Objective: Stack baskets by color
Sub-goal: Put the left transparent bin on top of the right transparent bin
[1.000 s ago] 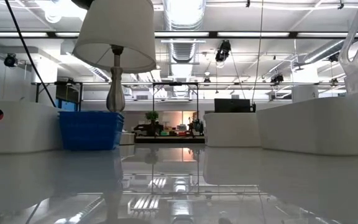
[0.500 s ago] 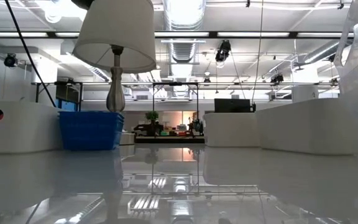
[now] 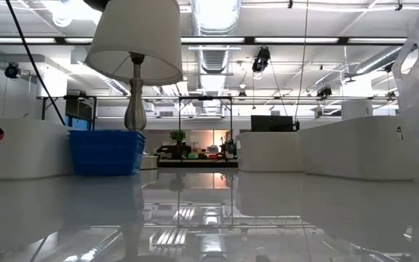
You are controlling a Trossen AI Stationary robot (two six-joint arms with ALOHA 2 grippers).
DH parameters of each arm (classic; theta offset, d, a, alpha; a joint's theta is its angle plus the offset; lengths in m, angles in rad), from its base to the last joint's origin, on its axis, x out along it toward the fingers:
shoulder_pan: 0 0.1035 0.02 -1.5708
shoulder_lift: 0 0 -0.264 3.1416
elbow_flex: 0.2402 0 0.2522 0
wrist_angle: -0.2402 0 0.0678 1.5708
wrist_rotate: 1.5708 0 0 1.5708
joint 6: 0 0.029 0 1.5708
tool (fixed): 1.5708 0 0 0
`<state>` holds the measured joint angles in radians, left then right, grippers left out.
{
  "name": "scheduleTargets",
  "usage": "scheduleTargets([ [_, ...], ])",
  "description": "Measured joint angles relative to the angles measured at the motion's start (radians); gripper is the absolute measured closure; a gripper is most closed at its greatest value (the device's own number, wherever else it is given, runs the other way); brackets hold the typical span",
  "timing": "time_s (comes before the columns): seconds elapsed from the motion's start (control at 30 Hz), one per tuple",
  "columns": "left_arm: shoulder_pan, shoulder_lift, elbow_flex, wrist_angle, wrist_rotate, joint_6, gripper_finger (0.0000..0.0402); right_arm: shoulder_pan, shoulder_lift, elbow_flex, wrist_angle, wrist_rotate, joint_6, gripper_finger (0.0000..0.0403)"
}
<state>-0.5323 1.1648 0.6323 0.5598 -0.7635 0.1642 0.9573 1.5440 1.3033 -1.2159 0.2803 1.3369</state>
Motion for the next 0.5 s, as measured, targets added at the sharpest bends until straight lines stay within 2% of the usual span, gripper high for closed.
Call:
scheduleTargets([
  [0.07,0.000,0.000,0.000,0.000,0.000,0.000,0.0276,0.000,0.000,0.001,0.000,0.000,0.008,0.0382],
  [0.13,0.000,0.000,0.000,0.000,0.000,0.000,0.0276,0.000,0.000,0.006,-0.001,0.000,0.009,0.0389],
  [0.5,0.000,0.000,0.000,-0.001,0.000,0.000,0.0276,0.000,0.013,0.003,0.001,-0.017,0.030,0.0381],
])
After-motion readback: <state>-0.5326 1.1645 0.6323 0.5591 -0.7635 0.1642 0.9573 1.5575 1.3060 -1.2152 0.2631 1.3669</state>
